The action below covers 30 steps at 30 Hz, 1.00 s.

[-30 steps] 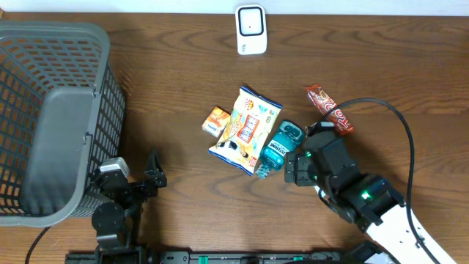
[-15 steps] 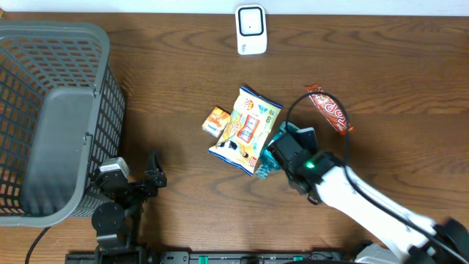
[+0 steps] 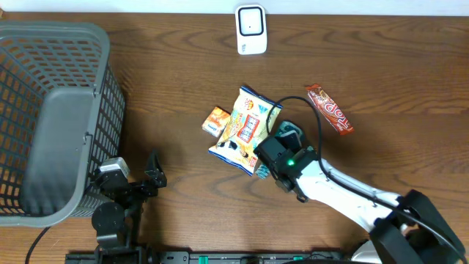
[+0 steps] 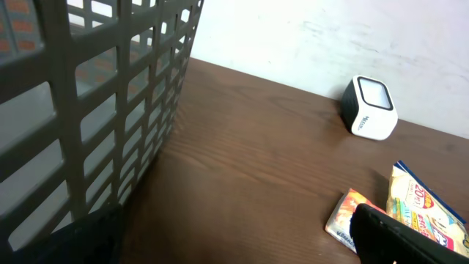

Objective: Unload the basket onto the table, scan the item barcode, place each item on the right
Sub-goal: 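Lift the green wet-wipe pack up with the right gripper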

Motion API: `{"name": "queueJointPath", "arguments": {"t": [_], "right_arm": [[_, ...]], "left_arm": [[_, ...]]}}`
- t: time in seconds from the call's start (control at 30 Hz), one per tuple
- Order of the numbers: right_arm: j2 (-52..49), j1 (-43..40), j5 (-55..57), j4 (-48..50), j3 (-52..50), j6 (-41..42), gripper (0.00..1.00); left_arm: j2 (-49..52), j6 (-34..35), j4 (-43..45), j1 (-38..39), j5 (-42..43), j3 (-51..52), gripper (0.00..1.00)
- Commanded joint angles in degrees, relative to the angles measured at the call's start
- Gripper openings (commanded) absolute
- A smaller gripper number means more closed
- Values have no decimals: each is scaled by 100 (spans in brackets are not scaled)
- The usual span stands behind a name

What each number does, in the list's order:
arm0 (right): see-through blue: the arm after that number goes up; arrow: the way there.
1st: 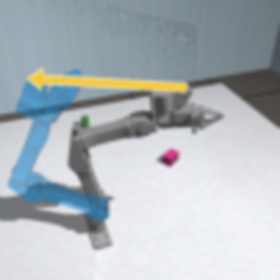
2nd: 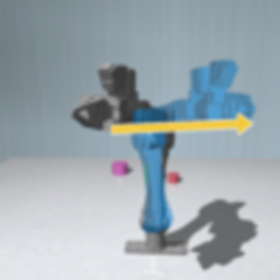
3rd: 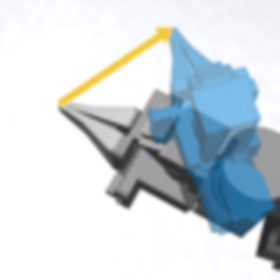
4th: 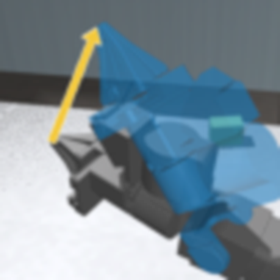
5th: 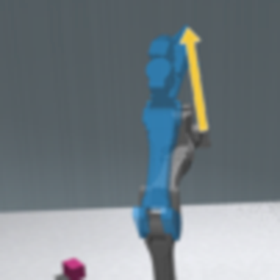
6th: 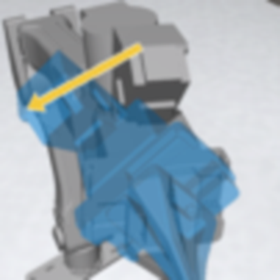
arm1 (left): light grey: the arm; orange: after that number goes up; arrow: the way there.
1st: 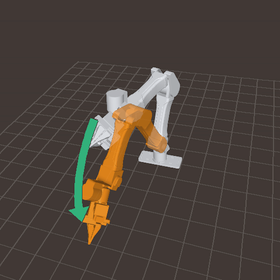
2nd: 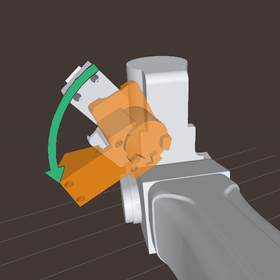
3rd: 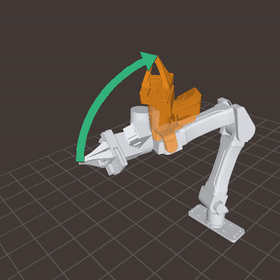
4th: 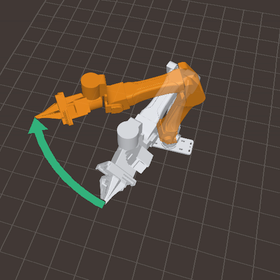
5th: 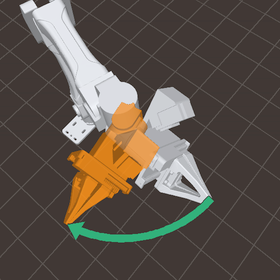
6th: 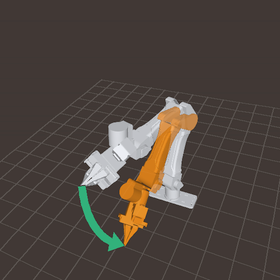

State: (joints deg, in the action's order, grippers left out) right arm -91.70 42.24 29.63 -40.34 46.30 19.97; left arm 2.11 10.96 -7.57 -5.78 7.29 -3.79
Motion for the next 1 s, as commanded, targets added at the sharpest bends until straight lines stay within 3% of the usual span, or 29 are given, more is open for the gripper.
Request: {"name": "queueJointPath", "arguments": {"t": [0.0, 0.2, 0.4, 0.6, 0.7, 0.97], "right_arm": [[-363, 7, 313, 0, 39, -479, 55], [-1139, 7, 844, -52, 39, -481, 51], [-1668, 7, 170, -42, 59, -485, 2], [-1300, -46, -1504, -656, 879, -737, 1], [-741, -249, -3613, -1060, 1690, -1167, 1], [435, -1088, -7211, -1749, 2142, -1379, 2]], "left_arm": [[0, 74, -50, 11, -48, 142, 98], [0, 74, -50, 11, -48, 142, 98], [0, 74, -50, 11, -48, 142, 98], [0, 74, -50, 11, -48, 142, 98], [0, 74, -50, 11, -48, 142, 98], [0, 74, -50, 11, -48, 142, 98]]}}
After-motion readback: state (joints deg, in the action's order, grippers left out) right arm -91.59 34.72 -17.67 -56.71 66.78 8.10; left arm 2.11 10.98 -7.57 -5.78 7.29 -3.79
